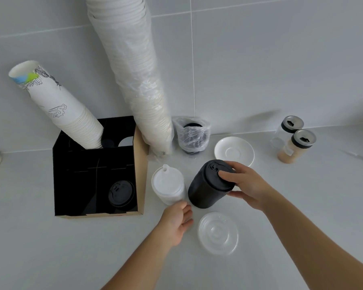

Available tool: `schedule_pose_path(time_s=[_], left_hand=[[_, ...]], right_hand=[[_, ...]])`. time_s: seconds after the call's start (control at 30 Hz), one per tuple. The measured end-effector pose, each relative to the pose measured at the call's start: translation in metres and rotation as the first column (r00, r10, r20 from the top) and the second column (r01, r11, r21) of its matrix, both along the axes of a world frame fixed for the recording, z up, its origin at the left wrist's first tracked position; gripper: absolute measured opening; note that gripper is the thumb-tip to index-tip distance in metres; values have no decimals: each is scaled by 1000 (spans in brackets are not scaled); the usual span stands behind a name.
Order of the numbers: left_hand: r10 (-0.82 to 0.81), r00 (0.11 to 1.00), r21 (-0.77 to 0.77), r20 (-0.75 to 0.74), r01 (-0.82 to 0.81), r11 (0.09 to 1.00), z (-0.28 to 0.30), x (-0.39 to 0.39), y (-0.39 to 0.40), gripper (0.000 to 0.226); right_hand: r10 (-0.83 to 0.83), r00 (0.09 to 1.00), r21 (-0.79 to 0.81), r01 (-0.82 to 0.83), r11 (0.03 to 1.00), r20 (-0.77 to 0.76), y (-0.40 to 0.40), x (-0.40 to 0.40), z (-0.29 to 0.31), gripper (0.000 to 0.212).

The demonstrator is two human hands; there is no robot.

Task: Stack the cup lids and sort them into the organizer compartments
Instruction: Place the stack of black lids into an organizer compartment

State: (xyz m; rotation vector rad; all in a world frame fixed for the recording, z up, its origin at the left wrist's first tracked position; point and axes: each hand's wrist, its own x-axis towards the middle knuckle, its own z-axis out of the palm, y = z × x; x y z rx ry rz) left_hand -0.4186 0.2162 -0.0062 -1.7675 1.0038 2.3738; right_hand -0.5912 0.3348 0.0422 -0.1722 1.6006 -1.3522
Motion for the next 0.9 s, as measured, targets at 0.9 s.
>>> schedule_pose_path(time_s=[0.9], left_hand=[[16,960,-37,-279,-28,999,59,11,19,29]], right_hand=[[-122,988,-221,99,970,-95,34,25,62,32]])
